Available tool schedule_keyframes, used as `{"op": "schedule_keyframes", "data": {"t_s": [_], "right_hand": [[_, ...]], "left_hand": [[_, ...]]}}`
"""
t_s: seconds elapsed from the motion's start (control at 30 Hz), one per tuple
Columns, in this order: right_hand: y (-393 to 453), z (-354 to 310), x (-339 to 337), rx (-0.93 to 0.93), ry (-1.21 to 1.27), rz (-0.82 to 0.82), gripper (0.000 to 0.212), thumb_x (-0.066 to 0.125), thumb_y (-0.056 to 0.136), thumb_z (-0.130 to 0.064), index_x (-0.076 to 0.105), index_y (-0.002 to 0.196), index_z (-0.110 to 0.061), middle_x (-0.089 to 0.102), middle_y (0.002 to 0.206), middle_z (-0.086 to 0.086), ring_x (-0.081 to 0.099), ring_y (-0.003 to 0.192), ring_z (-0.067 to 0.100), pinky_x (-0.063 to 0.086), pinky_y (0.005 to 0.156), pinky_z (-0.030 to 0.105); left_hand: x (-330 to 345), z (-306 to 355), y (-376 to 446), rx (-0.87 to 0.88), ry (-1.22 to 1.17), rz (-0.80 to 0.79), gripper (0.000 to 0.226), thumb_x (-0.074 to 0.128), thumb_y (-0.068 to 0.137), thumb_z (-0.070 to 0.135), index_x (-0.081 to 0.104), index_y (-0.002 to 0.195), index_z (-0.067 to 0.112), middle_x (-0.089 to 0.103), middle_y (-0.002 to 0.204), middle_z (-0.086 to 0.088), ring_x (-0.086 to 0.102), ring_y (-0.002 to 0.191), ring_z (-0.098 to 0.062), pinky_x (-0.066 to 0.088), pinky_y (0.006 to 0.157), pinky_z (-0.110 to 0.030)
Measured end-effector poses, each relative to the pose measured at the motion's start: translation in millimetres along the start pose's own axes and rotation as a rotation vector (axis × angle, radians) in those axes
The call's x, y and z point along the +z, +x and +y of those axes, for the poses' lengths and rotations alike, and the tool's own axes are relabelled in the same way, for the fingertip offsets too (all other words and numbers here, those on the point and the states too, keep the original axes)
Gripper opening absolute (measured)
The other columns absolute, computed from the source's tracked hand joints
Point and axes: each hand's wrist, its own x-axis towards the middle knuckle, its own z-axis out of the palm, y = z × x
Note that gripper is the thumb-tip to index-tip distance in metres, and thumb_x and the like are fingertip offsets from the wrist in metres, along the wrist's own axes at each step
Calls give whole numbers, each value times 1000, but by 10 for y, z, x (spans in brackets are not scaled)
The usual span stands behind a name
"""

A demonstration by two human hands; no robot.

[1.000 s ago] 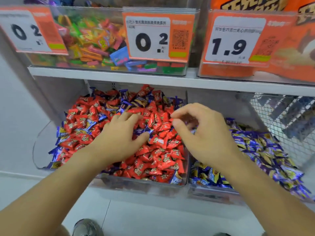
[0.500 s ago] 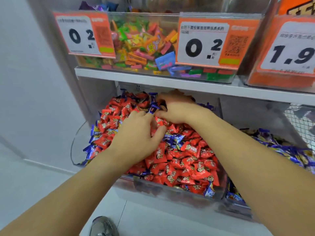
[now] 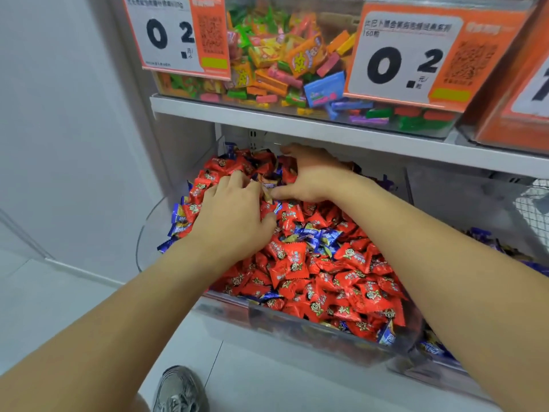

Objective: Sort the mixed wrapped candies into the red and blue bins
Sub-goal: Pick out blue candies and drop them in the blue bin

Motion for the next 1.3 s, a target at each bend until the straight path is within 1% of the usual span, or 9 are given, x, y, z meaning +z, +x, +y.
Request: {"op": "schedule_keyframes", "data": {"t_s": [0.17,0.33,0.43,0.57,0.7,0.83,0.97,1.17,1.3], "right_hand": [[106,-86,97,-28,-70,-98,91,80,75,-54,39,149,-20,48,149,6,50,130,28,45,105,35],[-56,-40,15,-101,-18,-158,87,80,80,-39,36,152,-19,43,154,3,45,137,23,37,107,25],[-246,-62,-57,-135,118,-212,72,85,76,-26,52,140,-19,59,138,0,56,123,20,43,102,25],[-477,-44,-170,-183,130,-280,58,88,72,-28,62,123,-27,63,119,-7,61,105,14,48,95,34],[-759,43,-279,-181,110,-311,59,87,71,-37,61,123,-38,59,130,-12,56,116,11,43,103,37],[-993,136,-321,-177,120,-242,62,85,74,-37,58,130,-41,54,138,-17,50,126,4,40,107,31],[-1181,269,-273,-173,295,-115,63,87,73,-29,57,126,-46,60,126,-22,58,114,-5,48,103,31],[-1188,357,-112,-180,401,94,37,80,83,-18,68,115,-32,69,108,-22,64,102,-6,52,97,26],[-1182,342,-115,-199,422,169,29,80,84,-16,72,108,-30,71,98,-20,66,93,-4,56,86,26]], "left_hand": [[-38,-24,0,-35,-64,1,46,59,89,43,54,124,13,53,121,-6,48,114,-26,39,95,-39],[-77,-66,-10,-9,-134,21,59,66,86,37,45,135,11,55,128,-9,50,118,-29,42,99,-46],[-91,-90,-15,77,-122,-16,65,70,82,41,45,135,13,57,122,-7,53,114,-29,45,95,-47],[-177,-110,-37,156,-210,-8,54,76,78,31,56,126,17,66,112,2,60,101,-17,44,82,-26],[-255,-129,-80,225,-254,-75,51,80,76,20,63,124,25,69,109,12,60,93,-5,37,75,-8],[-317,-158,-76,228,-252,-104,49,85,72,36,69,117,28,70,106,16,58,87,4,37,72,-4],[-400,-255,-73,171,-270,-134,45,85,64,47,75,105,29,69,100,17,58,81,7,39,70,-3],[-431,-257,-91,128,-288,-66,2,77,81,33,77,80,32,71,111,13,56,93,5,44,89,-19],[-456,-267,-105,82,-345,32,11,66,90,34,63,81,38,71,96,13,63,83,0,50,77,-20]]}}
